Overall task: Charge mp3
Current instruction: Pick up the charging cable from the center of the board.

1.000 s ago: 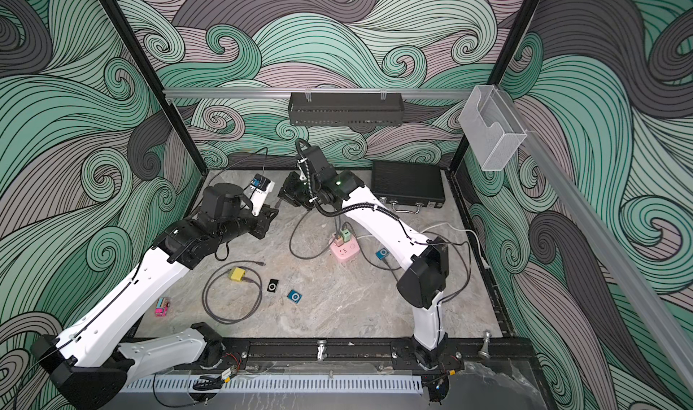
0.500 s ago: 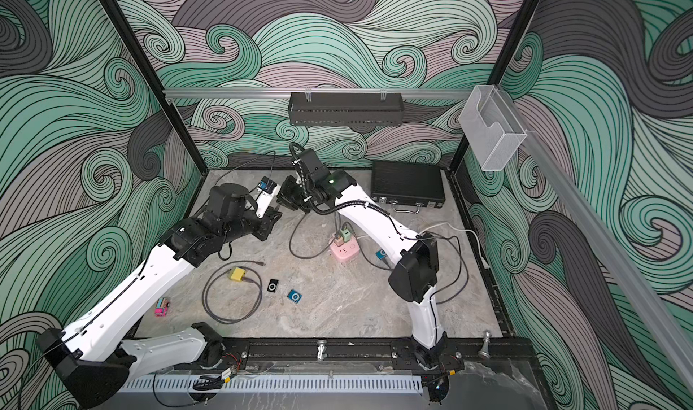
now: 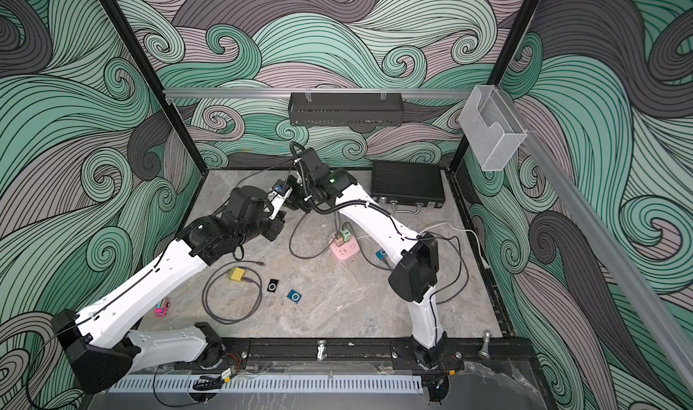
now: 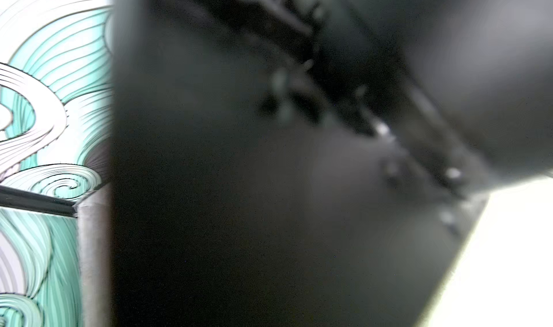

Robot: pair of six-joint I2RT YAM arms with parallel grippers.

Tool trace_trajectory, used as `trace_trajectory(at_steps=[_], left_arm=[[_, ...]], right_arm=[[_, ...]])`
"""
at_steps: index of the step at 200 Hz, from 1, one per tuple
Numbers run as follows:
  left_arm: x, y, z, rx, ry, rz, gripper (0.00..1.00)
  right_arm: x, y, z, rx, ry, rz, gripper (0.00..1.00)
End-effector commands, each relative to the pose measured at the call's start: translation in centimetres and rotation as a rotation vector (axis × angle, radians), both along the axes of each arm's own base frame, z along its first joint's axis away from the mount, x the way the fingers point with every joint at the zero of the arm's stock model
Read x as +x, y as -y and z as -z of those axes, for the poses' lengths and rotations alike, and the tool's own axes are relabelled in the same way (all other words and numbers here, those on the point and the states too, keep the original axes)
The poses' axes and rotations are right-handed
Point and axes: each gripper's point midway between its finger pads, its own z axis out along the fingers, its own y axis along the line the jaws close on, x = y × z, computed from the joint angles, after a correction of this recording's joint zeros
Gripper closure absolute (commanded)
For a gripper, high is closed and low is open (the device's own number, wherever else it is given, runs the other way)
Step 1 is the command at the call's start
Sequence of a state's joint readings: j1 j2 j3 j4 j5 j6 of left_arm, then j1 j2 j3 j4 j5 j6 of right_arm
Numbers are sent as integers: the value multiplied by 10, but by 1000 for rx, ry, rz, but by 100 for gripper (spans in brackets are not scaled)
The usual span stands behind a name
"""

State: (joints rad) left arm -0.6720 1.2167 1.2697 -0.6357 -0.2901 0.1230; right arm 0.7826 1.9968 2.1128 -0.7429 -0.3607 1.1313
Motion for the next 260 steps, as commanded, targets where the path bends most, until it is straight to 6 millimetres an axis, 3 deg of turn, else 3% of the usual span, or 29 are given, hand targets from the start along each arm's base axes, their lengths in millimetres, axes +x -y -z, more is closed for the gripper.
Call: trace_trajectory(at_steps=[1, 43, 112, 180, 202, 230, 260], left_arm=[[9, -14, -4, 73, 30, -78, 77], [13, -17, 7, 170, 26, -107, 82], [19, -29, -1, 239, 77, -181, 97], [13, -22, -9, 100, 48, -162, 100], [6, -13, -8, 31, -4, -97, 88], [-3, 0, -4, -11, -38, -10, 81], [-1, -6, 11, 67, -43, -13, 73]], right_arm=[[-11, -2, -12, 28, -12, -19, 100], [-12, 0, -16, 32, -8, -18, 100], [-17, 4, -17, 32, -9, -20, 100], [-20, 8, -21, 44, 6, -14, 100], [-20, 10, -19, 37, 8, -8, 100], [-19, 8, -16, 37, -5, -8, 100], [-19, 7, -19, 42, -5, -12, 100]])
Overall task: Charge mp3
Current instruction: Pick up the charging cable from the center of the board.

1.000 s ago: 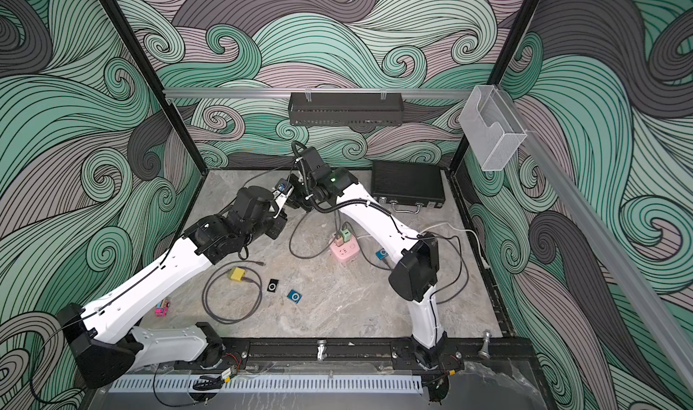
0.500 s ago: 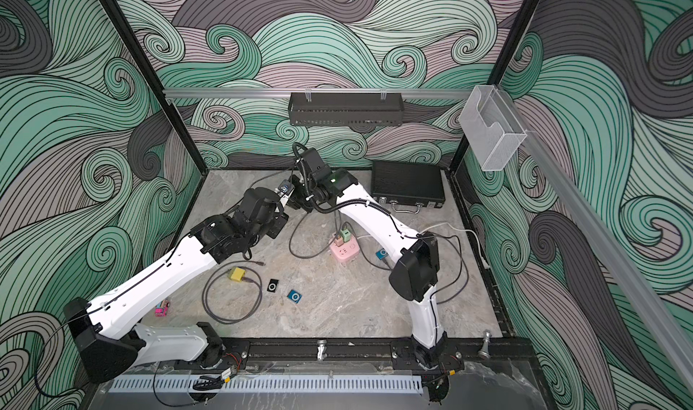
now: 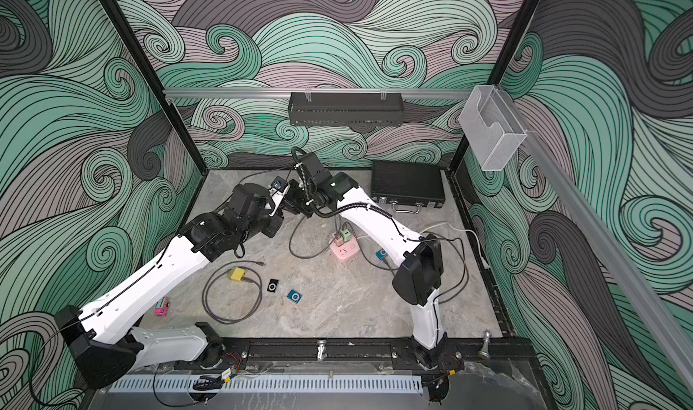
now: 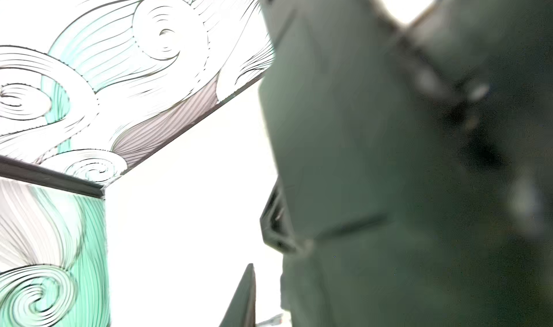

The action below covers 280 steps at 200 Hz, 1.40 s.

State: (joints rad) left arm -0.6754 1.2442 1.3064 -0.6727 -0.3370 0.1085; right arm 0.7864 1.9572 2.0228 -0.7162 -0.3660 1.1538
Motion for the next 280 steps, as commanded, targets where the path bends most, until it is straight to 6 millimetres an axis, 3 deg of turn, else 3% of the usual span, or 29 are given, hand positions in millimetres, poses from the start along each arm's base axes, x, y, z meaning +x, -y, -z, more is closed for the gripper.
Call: trace_trajectory(at_steps=[1, 64, 125, 156, 175, 213, 247, 280], left_arm=[[-5, -1, 12, 40, -39, 28, 73], [-8, -7, 27, 96, -77, 11, 67], [-28, -6, 26, 40, -83, 64, 65], [-34, 1, 36, 18, -102, 106, 65], [-32, 0, 42, 49, -110, 91, 65], [-22, -9, 35, 107, -65, 22, 65], [-20, -17, 38, 172, -34, -23, 65], [-20, -12, 31, 126, 24, -35, 65]], right_arm=[[-10, 2, -31, 51, 32, -18, 100], [-10, 5, -33, 43, 38, -13, 100], [-2, 6, -34, 40, 45, -3, 100], [-1, 5, -32, 39, 37, -1, 100], [-2, 4, -31, 38, 29, -5, 100], [-9, -1, -28, 37, 13, -26, 100], [-10, 3, -34, 53, -1, -17, 100], [-12, -4, -44, 118, -30, -30, 100]])
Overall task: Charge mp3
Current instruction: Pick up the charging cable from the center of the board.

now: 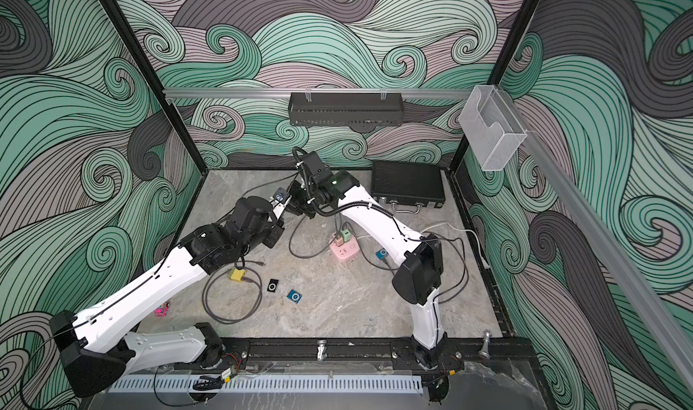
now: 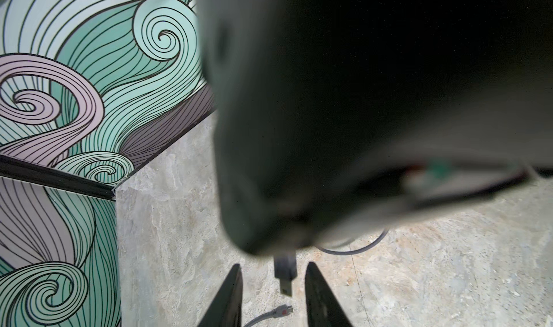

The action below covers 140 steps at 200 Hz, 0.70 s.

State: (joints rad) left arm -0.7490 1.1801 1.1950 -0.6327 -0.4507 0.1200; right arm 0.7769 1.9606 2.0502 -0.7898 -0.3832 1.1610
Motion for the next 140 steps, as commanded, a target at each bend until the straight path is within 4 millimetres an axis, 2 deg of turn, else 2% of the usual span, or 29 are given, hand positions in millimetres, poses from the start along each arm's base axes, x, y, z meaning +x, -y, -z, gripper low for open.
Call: trace_trajectory(at_steps=[1, 37, 79, 106, 140], left_arm=[[-4, -9, 16, 53, -17, -30, 65], [-7, -6, -7, -70, 50, -29, 64], [-20, -9, -36, -165, 101, 2, 63], [-26, -7, -31, -155, 92, 43, 61], [-29, 1, -3, -63, 6, 110, 61]], right_arm=[[-7, -13, -46, 145, 18, -30, 100], [-9, -14, -46, 153, 3, -36, 100], [-6, -18, -36, 150, -29, -35, 100], [-6, -21, -32, 145, -48, -40, 100], [-5, -22, -37, 152, -50, -38, 100]])
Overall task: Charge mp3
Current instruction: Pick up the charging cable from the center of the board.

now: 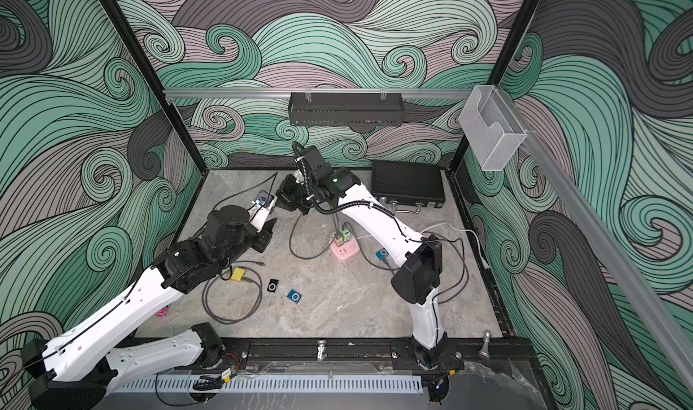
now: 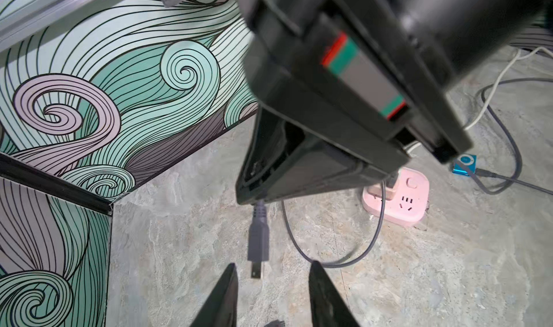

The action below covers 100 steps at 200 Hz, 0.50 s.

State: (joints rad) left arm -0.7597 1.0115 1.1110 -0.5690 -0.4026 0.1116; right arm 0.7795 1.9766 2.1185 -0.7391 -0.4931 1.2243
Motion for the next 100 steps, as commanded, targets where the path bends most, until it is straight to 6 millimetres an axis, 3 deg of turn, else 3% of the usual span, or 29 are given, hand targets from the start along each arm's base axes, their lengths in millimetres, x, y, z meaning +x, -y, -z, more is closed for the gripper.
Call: trace_trajectory(at_steps=[1, 24, 65, 100], left_arm=[[-5, 8, 24, 73, -78, 67, 61], [0, 7, 26, 93, -70, 45, 62], [7, -6, 6, 94, 54, -17, 63], [8, -8, 2, 104, 98, -20, 70]], right_arm=[[2, -3, -4, 15, -23, 7, 100], [0, -5, -4, 22, -39, -5, 100], [-6, -1, -1, 11, -49, -19, 100], [-12, -2, -1, 10, -55, -32, 100]])
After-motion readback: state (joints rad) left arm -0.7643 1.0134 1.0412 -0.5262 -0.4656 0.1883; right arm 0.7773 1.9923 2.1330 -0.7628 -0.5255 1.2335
